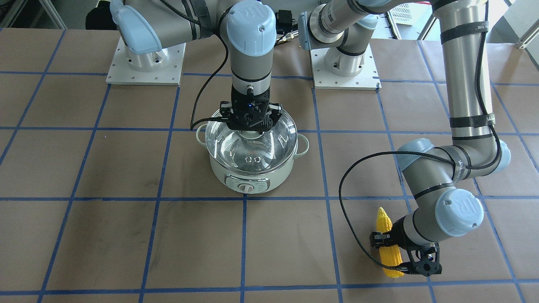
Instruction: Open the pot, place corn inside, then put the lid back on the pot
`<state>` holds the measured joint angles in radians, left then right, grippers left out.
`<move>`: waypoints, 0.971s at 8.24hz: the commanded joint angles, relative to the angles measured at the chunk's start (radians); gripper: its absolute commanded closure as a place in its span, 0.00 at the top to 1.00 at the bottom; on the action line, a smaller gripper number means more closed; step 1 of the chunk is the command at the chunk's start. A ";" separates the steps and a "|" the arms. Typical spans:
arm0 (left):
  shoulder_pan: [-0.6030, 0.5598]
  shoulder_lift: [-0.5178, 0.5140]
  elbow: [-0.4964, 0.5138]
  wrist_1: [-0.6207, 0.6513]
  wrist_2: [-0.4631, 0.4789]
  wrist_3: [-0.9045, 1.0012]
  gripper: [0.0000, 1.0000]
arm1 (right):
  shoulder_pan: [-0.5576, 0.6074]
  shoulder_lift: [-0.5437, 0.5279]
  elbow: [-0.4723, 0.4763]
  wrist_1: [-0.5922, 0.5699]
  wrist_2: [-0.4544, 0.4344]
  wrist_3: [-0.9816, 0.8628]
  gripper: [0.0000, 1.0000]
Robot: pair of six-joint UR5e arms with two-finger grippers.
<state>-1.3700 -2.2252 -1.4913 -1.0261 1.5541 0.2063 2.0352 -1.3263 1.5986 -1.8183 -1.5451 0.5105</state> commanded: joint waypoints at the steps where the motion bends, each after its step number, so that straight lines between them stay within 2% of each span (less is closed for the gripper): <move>1: -0.011 0.091 0.005 -0.069 0.001 -0.054 0.00 | -0.114 -0.141 -0.008 0.075 -0.001 -0.033 0.24; 3: -0.059 0.201 0.000 -0.152 0.000 -0.167 0.00 | -0.241 -0.238 -0.014 0.173 -0.007 -0.172 0.24; 6: -0.203 0.317 0.000 -0.264 -0.008 -0.331 0.00 | -0.422 -0.332 -0.028 0.328 -0.018 -0.433 0.23; 8: -0.338 0.380 -0.009 -0.304 -0.009 -0.439 0.00 | -0.451 -0.350 -0.028 0.352 -0.021 -0.472 0.23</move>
<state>-1.5909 -1.9045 -1.4926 -1.2878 1.5468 -0.1341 1.6216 -1.6530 1.5717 -1.5019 -1.5650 0.0946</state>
